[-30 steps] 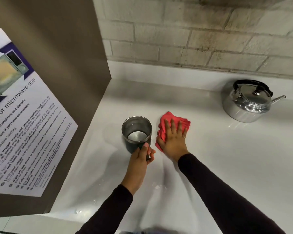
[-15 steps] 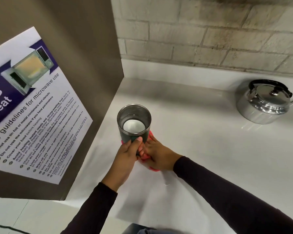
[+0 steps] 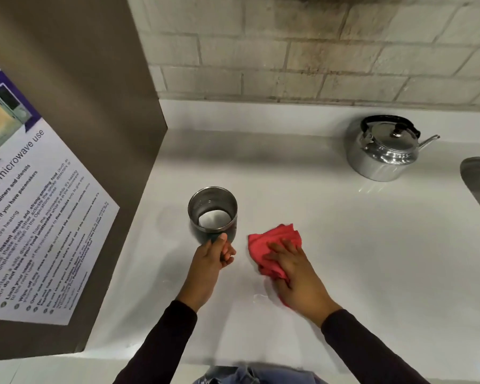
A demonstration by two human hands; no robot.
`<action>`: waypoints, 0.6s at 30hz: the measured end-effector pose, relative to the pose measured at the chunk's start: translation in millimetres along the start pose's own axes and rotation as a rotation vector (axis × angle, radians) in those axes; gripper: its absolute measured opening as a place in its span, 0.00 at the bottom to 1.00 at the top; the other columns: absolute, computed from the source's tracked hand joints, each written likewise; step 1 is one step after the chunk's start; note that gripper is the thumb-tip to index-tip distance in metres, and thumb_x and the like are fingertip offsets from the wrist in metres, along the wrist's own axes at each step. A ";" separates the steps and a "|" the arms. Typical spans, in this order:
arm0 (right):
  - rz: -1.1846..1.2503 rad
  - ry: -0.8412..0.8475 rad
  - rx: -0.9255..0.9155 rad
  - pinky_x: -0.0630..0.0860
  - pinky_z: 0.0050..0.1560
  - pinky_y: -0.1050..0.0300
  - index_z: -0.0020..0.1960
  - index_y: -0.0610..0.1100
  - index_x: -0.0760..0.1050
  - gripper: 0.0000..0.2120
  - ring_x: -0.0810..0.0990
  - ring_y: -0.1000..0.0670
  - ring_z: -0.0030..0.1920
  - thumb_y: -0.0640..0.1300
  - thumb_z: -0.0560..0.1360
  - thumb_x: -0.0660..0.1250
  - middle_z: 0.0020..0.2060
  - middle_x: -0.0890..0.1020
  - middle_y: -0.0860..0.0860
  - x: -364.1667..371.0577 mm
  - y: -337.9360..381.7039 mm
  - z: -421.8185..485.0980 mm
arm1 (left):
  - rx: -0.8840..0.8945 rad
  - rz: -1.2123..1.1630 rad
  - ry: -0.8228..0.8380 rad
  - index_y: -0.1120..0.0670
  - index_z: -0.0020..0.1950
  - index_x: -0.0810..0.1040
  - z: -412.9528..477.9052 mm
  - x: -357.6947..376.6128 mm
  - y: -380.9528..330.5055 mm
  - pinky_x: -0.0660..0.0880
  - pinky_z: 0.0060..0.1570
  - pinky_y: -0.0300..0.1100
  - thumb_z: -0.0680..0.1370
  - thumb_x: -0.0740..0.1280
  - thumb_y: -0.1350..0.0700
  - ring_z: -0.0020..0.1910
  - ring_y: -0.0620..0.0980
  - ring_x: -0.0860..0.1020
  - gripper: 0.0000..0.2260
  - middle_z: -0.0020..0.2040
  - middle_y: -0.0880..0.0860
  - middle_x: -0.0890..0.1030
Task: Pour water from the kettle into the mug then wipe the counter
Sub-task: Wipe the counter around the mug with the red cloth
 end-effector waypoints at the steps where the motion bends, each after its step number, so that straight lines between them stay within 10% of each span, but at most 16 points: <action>1: -0.022 -0.020 0.036 0.56 0.75 0.47 0.64 0.48 0.74 0.22 0.63 0.44 0.74 0.41 0.70 0.64 0.69 0.73 0.48 0.0 0.2 -3.1 | -0.004 0.004 0.007 0.48 0.24 0.67 0.6 1.0 2.0 0.73 0.43 0.39 0.80 0.58 0.53 0.30 0.41 0.74 0.23 0.23 0.44 0.70; 11: -0.069 0.024 0.103 0.54 0.76 0.43 0.67 0.46 0.71 0.22 0.59 0.43 0.76 0.43 0.73 0.62 0.72 0.69 0.48 -1.1 4.6 -7.9 | -0.011 0.029 -0.015 0.55 0.31 0.71 -5.8 -1.9 8.1 0.79 0.43 0.41 0.80 0.59 0.53 0.33 0.45 0.76 0.18 0.26 0.46 0.74; 18: -0.084 -0.081 0.174 0.62 0.73 0.46 0.61 0.44 0.76 0.20 0.65 0.41 0.72 0.36 0.69 0.64 0.67 0.75 0.47 -10.2 -1.0 -21.0 | 0.349 0.366 -0.532 0.49 0.32 0.68 -41.8 -20.7 0.3 0.66 0.34 0.35 0.77 0.60 0.50 0.32 0.42 0.69 0.13 0.31 0.46 0.72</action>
Point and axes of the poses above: each hand's wrist, its own z-axis towards the middle knuckle, its own x-axis out of the palm, y = z × x, the point moved 3 cm from there along z, towards the middle knuckle
